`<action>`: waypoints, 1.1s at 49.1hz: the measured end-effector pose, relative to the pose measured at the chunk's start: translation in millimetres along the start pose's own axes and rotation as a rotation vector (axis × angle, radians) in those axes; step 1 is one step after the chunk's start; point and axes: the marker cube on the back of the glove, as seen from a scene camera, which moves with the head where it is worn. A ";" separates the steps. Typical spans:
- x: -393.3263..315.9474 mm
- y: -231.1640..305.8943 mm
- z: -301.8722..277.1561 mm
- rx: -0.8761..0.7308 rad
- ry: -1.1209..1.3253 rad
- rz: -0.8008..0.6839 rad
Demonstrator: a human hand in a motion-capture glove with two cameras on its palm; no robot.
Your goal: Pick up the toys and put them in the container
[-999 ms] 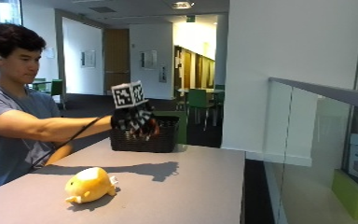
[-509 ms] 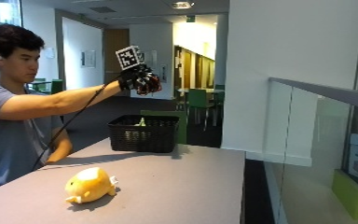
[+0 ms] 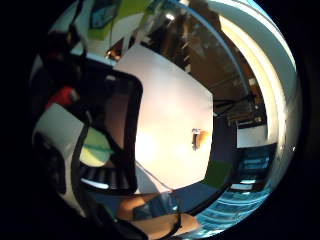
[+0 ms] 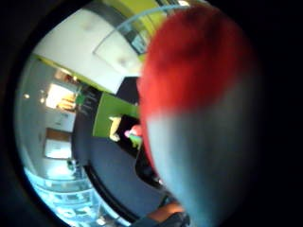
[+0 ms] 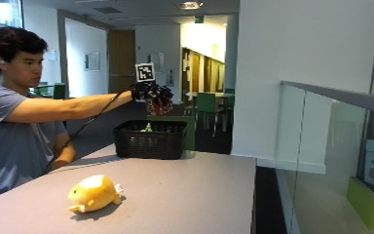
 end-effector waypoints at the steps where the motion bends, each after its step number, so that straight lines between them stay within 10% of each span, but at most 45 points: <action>1: -0.1 0.4 1.2 -0.018 -0.009 -0.006; 23: -7.9 24.2 -34.1 0.032 0.029 0.030; 54: 285.7 141.6 -32.5 0.033 0.189 0.434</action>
